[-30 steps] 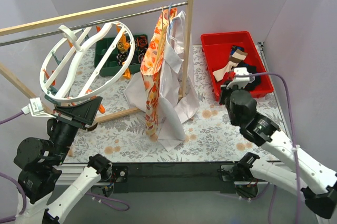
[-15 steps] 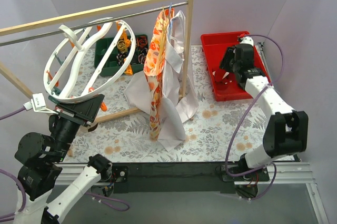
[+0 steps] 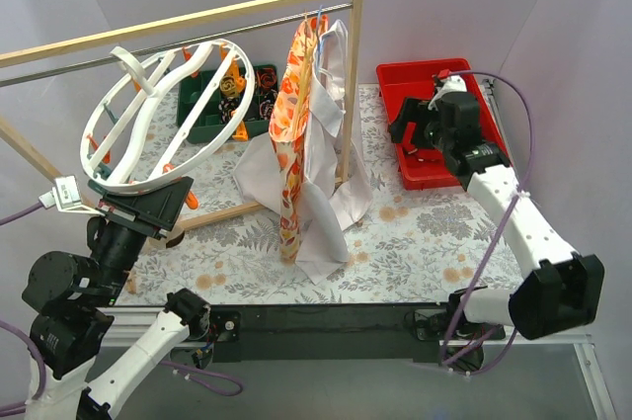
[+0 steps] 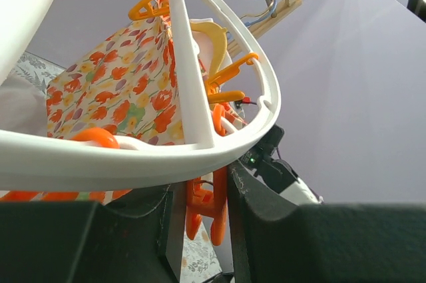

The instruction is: Remove the socks clipped to the hanger

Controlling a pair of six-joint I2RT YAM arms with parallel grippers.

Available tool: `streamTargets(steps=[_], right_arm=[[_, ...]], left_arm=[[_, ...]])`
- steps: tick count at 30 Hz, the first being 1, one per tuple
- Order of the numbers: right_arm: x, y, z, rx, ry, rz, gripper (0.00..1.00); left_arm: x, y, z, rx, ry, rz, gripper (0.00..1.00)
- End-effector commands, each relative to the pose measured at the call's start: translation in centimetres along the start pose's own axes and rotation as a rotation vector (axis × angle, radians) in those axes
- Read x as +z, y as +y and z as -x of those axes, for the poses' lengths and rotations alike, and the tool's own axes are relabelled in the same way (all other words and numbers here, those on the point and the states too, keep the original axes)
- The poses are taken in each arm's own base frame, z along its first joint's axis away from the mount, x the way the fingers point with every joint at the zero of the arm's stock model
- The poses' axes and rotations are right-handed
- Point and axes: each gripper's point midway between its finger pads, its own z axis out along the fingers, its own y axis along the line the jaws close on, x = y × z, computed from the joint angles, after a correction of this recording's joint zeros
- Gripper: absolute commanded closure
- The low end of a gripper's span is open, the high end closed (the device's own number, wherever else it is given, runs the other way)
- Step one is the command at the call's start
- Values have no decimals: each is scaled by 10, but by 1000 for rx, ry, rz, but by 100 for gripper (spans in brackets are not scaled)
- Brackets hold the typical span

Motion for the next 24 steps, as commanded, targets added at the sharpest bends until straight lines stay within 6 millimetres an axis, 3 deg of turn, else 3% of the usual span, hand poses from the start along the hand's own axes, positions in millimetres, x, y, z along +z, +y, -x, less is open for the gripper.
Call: streamTargets(steps=[1,3,4,8,13,16,17,19,20,24], right_arm=[[-50,60,8,-122,-87,109,4],[-66,72,6,-152,-117,124,4],[-85,89,5,-176,-144,176,4],[-123,108,-7,-253,-165,275,4],[-193,141,-15,-386,-204,589,2],[-250,171,-29,-503,-236,913,2],[-279,185,-45,-553,-207,1112,2],[-307,198,-57,-558,-172,1313,2],[-330,202,-70,-565,-110,1473,2],[-361,216,-75,-528,-111,1692,2]], left_arm=[[2,-12,9,5,-19,-27,100],[1,-14,10,-1,-24,-33,100],[0,-15,11,-2,-24,-36,100],[-4,-17,15,0,-38,-44,100],[-6,-16,17,4,-47,-40,100],[-7,-14,16,5,-44,-34,100],[-6,-13,15,-1,-44,-32,100],[-6,-12,14,-10,-41,-29,100],[-5,-12,13,-16,-38,-27,100],[-4,-14,11,-27,-28,-35,100]])
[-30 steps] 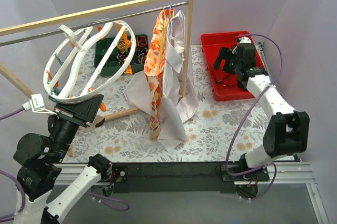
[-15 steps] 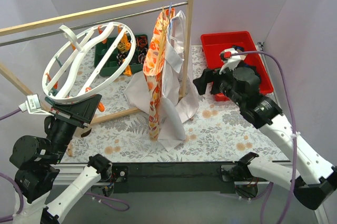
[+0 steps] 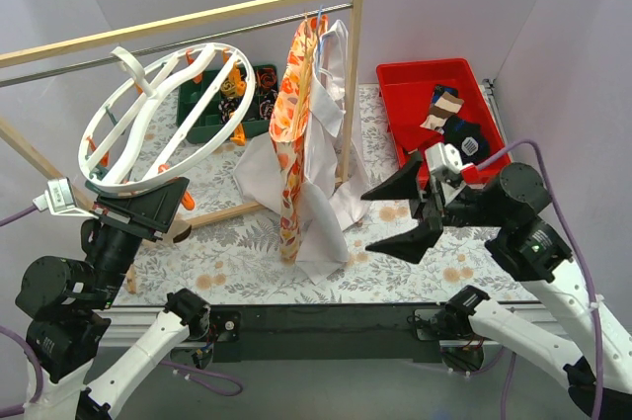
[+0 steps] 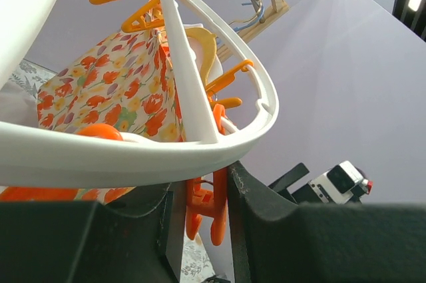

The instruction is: Remove the socks clipped to the hanger

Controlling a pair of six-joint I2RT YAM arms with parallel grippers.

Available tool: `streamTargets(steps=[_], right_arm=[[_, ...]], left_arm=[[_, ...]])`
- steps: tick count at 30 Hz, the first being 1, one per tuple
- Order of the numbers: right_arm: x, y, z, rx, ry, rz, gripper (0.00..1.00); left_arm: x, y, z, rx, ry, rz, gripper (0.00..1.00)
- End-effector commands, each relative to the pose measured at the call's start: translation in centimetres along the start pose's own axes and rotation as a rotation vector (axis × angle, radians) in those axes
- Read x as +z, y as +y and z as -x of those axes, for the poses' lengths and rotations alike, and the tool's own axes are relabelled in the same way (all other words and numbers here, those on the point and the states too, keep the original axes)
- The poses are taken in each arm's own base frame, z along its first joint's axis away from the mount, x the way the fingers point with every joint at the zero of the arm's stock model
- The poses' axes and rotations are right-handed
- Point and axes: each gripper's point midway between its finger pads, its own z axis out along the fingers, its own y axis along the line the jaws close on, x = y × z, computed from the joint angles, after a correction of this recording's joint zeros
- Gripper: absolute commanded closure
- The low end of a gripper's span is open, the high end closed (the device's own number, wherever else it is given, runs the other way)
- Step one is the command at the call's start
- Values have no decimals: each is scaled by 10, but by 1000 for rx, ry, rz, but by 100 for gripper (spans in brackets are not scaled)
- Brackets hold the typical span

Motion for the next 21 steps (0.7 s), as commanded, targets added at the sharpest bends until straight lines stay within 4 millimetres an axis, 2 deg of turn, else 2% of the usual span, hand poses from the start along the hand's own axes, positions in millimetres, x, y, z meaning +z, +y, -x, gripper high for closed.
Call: streamTargets(steps=[1,4,5,7,8,9,10,11,12,13,14,15,16,17,18,20,21], right_arm=[[3,65,7,-33,-51,418,2],[17,76,16,-29,-73,469,2],[26,75,19,-33,-85,459,2],[47,89,14,-15,-64,510,2],[60,87,8,-22,-41,481,2],[78,103,2,-15,-5,533,2],[88,109,-1,-24,11,535,2],[103,105,-6,-21,26,473,2],[121,114,-23,-28,68,485,2],[131,116,-24,-41,67,465,2],[144,109,-30,-46,77,404,2],[161,110,-48,-50,121,394,2],[170,108,-48,-61,123,372,2],[181,98,-52,-68,132,306,2],[196,92,-69,-66,170,274,2],[215,74,-73,-75,166,169,2],[228,66,-90,-75,195,133,2]], left_arm=[[0,-4,4,-16,-14,-7,100],[0,-5,4,-27,-16,-7,100],[0,-5,5,-28,-16,-7,100],[0,-6,6,-25,-18,-8,100],[-1,-5,6,-25,-20,-6,100],[-1,-5,7,-25,-23,-7,100],[-1,-5,7,-28,-26,-6,100],[-2,-5,8,-29,-29,-7,100],[-2,-6,8,-32,-30,-8,100],[-2,-6,8,-33,-31,-10,100],[-2,-6,9,-34,-32,-9,100],[-2,-5,8,-37,-30,-6,100],[-2,-5,8,-41,-30,-6,100],[-2,-6,8,-61,-31,-8,100],[-3,-7,8,-71,-32,-10,100],[-4,-9,9,-91,-34,-19,100],[-3,-9,9,-94,-33,-18,100]])
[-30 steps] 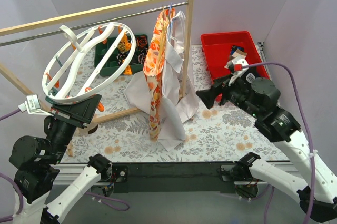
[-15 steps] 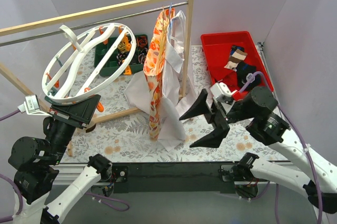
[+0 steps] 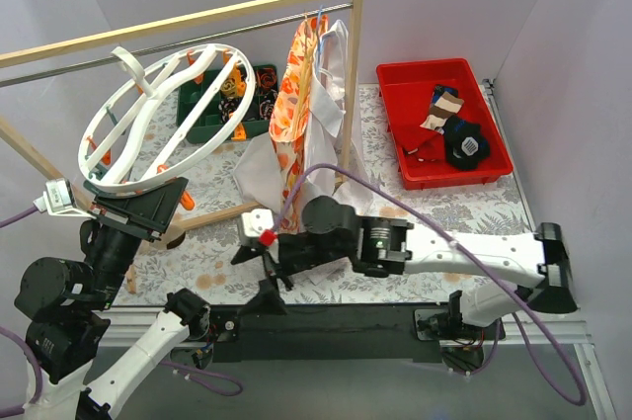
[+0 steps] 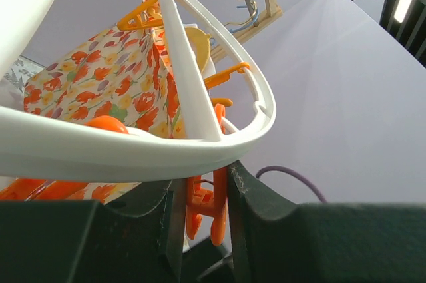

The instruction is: Remove the socks clipped to the hanger

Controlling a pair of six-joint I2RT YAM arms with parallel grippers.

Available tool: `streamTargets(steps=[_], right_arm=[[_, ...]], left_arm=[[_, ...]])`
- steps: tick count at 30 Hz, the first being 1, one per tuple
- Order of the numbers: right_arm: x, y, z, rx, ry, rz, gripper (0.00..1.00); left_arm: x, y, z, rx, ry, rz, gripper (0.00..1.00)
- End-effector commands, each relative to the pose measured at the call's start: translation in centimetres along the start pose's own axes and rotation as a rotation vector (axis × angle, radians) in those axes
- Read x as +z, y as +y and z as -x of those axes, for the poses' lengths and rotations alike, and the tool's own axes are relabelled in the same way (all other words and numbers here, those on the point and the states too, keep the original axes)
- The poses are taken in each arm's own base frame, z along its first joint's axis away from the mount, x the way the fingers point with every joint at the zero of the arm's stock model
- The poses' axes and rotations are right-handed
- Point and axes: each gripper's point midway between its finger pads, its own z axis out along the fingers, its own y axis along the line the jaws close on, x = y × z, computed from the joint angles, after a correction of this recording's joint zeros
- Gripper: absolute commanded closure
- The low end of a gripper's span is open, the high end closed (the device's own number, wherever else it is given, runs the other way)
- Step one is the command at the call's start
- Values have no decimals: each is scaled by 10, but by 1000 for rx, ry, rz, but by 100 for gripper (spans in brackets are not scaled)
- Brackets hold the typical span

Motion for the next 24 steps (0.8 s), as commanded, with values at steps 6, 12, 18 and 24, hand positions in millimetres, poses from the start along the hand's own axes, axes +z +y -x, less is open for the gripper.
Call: streamTargets(steps=[6,12,18,24], right_arm=[[59,-130,-15,-43,8,-542,2],[98,-152,0,-65,-95,-589,2],[145,-167,-11,-127,-125,-539,2],[184,-171,-11,-132,-160,-498,2]], left_arm=[[-4,-12,15,-82,-60,-23,100],[-2,-12,13,-111,-52,-20,100],[-1,-15,8,-159,-27,-33,100],[-4,-17,12,-174,-35,-24,100]])
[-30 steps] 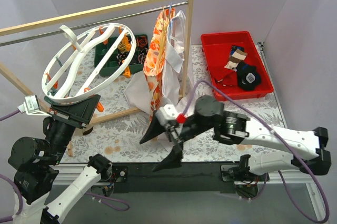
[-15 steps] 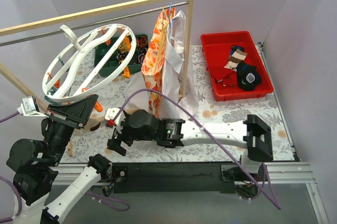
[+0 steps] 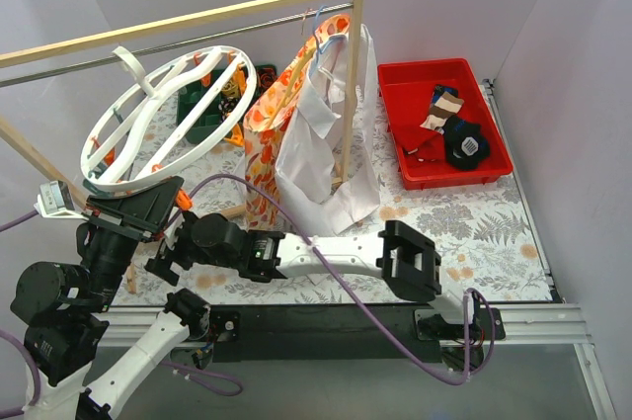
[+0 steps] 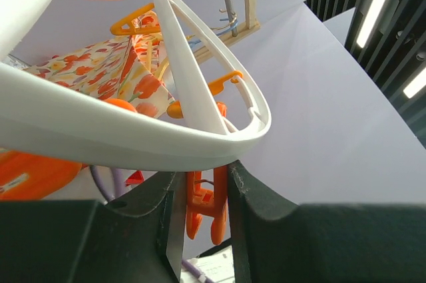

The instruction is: Remove the socks clipped to the hanger

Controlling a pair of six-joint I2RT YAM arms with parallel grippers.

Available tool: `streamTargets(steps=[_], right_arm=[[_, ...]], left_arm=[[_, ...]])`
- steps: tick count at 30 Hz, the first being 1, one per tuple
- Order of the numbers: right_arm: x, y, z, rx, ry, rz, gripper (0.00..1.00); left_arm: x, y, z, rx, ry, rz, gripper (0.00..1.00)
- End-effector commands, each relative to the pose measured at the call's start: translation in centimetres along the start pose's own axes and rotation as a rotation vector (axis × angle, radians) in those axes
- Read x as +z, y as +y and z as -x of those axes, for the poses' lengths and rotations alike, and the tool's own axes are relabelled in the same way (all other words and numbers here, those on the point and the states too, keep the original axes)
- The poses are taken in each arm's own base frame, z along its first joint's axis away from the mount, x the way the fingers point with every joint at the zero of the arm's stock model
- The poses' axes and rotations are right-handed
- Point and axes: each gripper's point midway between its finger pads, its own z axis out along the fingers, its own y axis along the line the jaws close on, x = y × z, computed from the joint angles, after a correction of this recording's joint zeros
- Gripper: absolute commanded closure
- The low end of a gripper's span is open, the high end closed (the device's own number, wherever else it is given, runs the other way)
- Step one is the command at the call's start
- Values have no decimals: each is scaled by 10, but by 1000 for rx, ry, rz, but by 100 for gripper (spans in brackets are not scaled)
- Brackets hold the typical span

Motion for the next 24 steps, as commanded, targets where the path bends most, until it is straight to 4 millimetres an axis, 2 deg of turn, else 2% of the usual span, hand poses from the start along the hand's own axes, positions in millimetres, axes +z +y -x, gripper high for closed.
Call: streamTargets(steps=[1,4,9,12,16,17,19,20,21,24], right_arm=[[18,13,37,-9,-130,23,2],[28,11,36,-3,-140,-37,2],[36,-14,38,79,-166,-218,2],[37,-25,38,101,-188,-307,7],[39,-33,34,90,-192,-369,36],[38,-33,37,91,-201,-366,39],[38,-31,39,90,-224,-350,53],[40,-25,41,89,-238,-313,55],[40,-21,42,54,-244,-295,71],[39,-19,49,49,-264,-273,87]], left_arm=[[-1,-8,5,-36,-16,-7,100],[0,-7,2,-45,-3,-6,100],[0,-3,-1,-73,3,-3,100],[-1,-5,0,-67,1,-7,100],[-1,-4,-1,-79,6,-7,100],[-1,-4,-2,-84,10,-6,100],[-1,-2,-4,-91,13,-4,100],[-2,-2,-3,-96,12,-5,100],[-3,-2,-2,-95,7,-6,100],[-4,1,-2,-101,1,-2,100]])
